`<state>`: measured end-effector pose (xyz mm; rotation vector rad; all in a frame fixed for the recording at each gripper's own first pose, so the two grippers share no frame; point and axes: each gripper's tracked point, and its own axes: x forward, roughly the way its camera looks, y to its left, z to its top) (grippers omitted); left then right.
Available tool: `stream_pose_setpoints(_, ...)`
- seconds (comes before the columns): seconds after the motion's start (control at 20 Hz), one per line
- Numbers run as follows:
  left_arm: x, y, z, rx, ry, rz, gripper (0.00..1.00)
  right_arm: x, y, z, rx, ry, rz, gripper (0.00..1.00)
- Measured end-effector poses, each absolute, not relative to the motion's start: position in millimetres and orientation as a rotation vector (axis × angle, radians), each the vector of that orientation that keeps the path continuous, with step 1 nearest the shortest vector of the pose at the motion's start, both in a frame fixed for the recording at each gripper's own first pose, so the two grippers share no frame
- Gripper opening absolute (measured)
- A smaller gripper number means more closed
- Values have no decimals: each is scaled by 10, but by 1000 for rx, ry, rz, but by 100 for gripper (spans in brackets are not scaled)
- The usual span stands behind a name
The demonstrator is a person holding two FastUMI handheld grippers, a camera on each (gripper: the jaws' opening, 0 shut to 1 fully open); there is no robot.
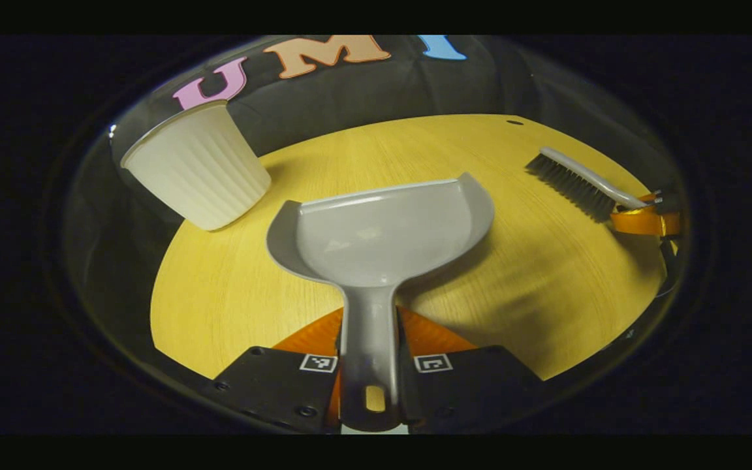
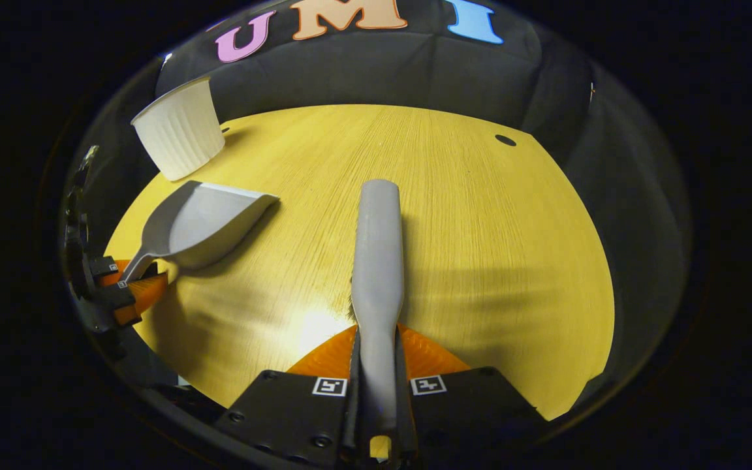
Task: Pick up the small broom and dustpan from the desktop, sweep the trash into the dustpan with the broom, and then empty the trash into the garbage bin.
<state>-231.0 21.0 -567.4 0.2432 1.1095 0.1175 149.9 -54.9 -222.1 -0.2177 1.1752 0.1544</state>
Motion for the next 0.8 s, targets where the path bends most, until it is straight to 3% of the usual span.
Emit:
stream_pose_setpoints(0.2, -2267, 192, -5615, 279, 1089, 140, 33, 1503, -530, -2134, -232, 1178, 137, 23)
stream_pose_setpoints(0.3, -2263, 116, -5563, 252, 1061, 136, 66, 1482, -488, -2046, -220, 1169, 150, 25)
stream_pose_setpoints(0.35, -2328, 107, -5523, 253, 1053, 146, 83, 1457, -452, -2007, -211, 1160, 162, 33)
stream_pose_setpoints(0.4, -2331, 86, -5471, 250, 1037, 157, 100, 1441, -424, -1935, -210, 1153, 176, 48)
stream_pose_setpoints(0.5, -2315, 63, -5184, 264, 956, 215, 95, 1410, -422, -1727, -232, 1115, 212, 93)
stream_pose_setpoints(0.6, -2172, -17, -4607, 269, 790, 280, 95, 1444, -372, -1365, -245, 1024, 268, 93)
stream_pose_setpoints(0.8, -1744, -364, -3240, 211, 443, 308, 94, 1769, -3, -140, -131, 636, 365, 93)
